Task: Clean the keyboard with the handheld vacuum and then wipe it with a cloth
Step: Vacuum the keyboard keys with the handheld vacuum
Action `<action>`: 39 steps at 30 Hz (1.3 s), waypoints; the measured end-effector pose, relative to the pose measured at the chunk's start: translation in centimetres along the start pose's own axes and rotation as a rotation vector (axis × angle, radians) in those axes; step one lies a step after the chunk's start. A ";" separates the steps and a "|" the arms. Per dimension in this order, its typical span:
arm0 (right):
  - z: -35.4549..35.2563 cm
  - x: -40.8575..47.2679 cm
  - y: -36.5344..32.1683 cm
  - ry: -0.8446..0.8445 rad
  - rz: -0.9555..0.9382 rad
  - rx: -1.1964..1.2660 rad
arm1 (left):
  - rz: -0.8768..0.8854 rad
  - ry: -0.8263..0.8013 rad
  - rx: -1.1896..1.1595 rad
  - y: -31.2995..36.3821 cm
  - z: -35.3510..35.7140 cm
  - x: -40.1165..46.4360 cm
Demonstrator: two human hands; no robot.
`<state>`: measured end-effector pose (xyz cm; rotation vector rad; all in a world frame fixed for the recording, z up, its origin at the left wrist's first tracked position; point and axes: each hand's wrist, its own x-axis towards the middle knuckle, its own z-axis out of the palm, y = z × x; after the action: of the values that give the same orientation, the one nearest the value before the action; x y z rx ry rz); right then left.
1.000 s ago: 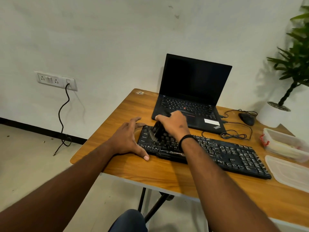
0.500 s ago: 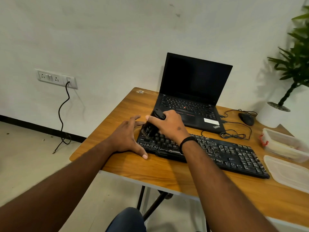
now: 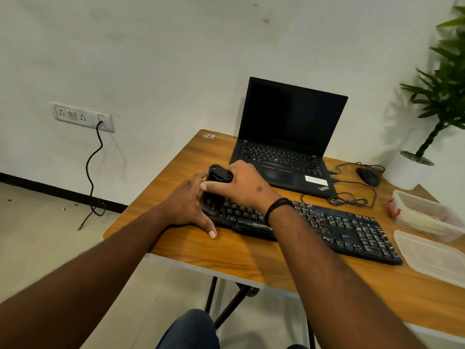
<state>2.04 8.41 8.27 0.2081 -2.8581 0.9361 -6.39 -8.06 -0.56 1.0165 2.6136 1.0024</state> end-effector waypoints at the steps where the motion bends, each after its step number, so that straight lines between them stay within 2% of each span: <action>1: 0.5 -0.1 0.0 0.000 -0.011 0.023 | 0.012 -0.003 0.008 -0.3 0.0 0.1; 5: -0.1 0.0 0.1 -0.093 0.041 -0.045 | -0.008 -0.045 -0.003 0.6 -0.3 -0.3; 10: 0.0 -0.4 0.4 0.022 -0.005 -0.032 | -0.020 -0.050 -0.006 0.6 -0.2 -0.3; 14: -1.3 -1.0 1.1 -0.078 0.040 -0.041 | -0.013 -0.073 -0.001 0.5 -0.2 -0.2; 17: -1.4 -1.4 1.1 0.016 0.014 -0.082 | -0.011 -0.057 -0.004 0.6 -0.1 -0.1; 21: -1.8 -1.6 1.8 -0.066 0.043 -0.087 | -0.025 -0.072 -0.004 0.6 -0.2 -0.1; 25: -1.5 -2.1 2.2 0.076 0.030 -0.094 | -0.039 -0.077 -0.010 0.5 -0.2 -0.2; 28: -1.3 -2.6 2.4 -0.027 0.054 -0.049 | -0.037 -0.079 0.003 0.4 -0.2 -0.1; 33: -1.5 -2.8 2.7 0.090 0.085 0.012 | -0.029 -0.069 -0.007 0.6 -0.2 -0.2; 39: 1.0 -2.4 1.5 0.070 -0.048 0.063 | -0.032 -0.078 0.000 0.6 -0.2 -0.1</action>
<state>4.07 9.28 6.22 0.2439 -2.7499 1.0038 -6.06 -7.94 -0.01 0.9899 2.5585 0.9361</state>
